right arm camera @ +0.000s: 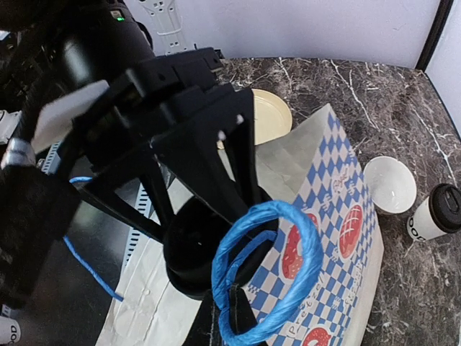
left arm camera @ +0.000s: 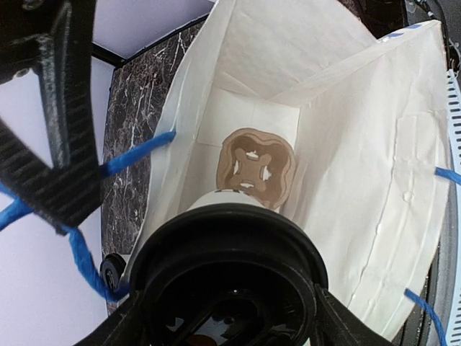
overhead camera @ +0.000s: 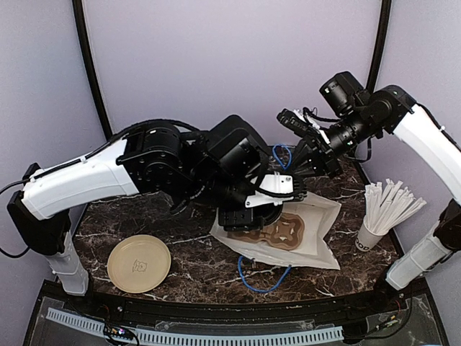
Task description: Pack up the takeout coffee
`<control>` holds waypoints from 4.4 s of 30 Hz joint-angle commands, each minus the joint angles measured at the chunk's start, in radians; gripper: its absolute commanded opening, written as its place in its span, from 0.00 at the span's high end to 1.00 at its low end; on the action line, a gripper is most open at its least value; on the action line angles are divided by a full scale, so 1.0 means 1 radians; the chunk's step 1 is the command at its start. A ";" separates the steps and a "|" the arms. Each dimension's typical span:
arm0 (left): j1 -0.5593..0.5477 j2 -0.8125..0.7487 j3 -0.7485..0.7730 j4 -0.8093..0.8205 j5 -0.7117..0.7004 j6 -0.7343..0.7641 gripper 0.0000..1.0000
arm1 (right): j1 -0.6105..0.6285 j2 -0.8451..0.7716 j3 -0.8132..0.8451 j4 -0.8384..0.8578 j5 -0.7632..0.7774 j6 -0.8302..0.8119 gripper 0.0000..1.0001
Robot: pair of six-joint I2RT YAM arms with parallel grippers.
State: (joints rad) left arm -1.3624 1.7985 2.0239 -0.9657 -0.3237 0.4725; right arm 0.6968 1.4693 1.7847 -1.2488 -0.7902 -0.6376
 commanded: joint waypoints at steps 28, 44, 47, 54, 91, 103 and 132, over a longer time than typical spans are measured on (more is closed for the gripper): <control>-0.073 0.071 -0.305 0.130 -0.330 0.222 0.36 | 0.069 0.031 0.023 -0.069 -0.109 -0.062 1.00; -0.031 0.016 -0.414 0.318 -0.323 0.292 0.37 | 0.072 0.042 0.027 -0.070 -0.107 -0.065 1.00; -0.015 0.012 -0.425 0.328 -0.305 0.286 0.38 | 0.072 0.044 0.030 -0.070 -0.106 -0.062 1.00; 0.019 0.001 -0.469 0.366 -0.262 0.286 0.38 | 0.072 0.058 0.041 -0.073 -0.101 -0.062 1.00; 0.072 0.018 -0.450 0.355 -0.117 0.224 0.44 | 0.072 0.071 0.050 -0.081 -0.084 -0.066 1.00; 0.086 0.042 -0.459 0.379 -0.074 0.241 0.44 | 0.072 0.071 0.045 -0.080 -0.071 -0.065 1.00; 0.228 0.237 -0.241 0.173 0.227 0.129 0.44 | -0.254 0.084 0.232 -0.169 -0.063 -0.164 0.27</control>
State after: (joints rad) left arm -1.1439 1.9789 1.7462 -0.6636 -0.2073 0.6533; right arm 0.5503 1.5669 1.9820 -1.3937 -0.8043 -0.7479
